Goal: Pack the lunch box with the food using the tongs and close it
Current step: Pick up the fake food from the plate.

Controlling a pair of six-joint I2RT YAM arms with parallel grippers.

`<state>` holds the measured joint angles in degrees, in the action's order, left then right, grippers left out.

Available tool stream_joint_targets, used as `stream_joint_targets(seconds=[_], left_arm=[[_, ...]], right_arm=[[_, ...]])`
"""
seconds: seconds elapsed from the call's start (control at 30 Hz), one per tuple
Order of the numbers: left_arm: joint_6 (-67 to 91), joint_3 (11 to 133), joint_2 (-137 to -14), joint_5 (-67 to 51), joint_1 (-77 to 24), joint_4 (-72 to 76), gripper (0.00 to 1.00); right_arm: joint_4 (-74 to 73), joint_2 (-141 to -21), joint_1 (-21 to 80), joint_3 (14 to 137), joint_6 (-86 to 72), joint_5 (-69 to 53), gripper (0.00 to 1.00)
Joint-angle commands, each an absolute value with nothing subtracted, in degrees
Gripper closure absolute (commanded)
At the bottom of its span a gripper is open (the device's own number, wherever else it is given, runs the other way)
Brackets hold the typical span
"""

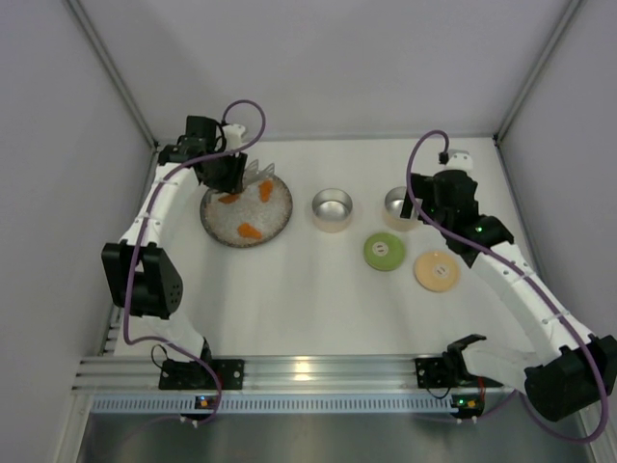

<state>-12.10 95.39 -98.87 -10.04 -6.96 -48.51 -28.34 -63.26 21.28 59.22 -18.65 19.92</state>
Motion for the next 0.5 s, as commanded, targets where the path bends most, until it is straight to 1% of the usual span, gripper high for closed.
stream_joint_targets(seconds=[0.0,0.47], left_arm=[[-13.2,94.0,-97.8,-8.8,-6.9,-49.0,0.50],[-13.7,89.3,-98.9,-6.8,-8.1,-43.7,0.49]], right_arm=[[-25.8,-61.8,22.4,59.2,-19.4,21.4,0.01],[-26.4,-61.0,22.4,58.6,-19.5,22.1,0.01]])
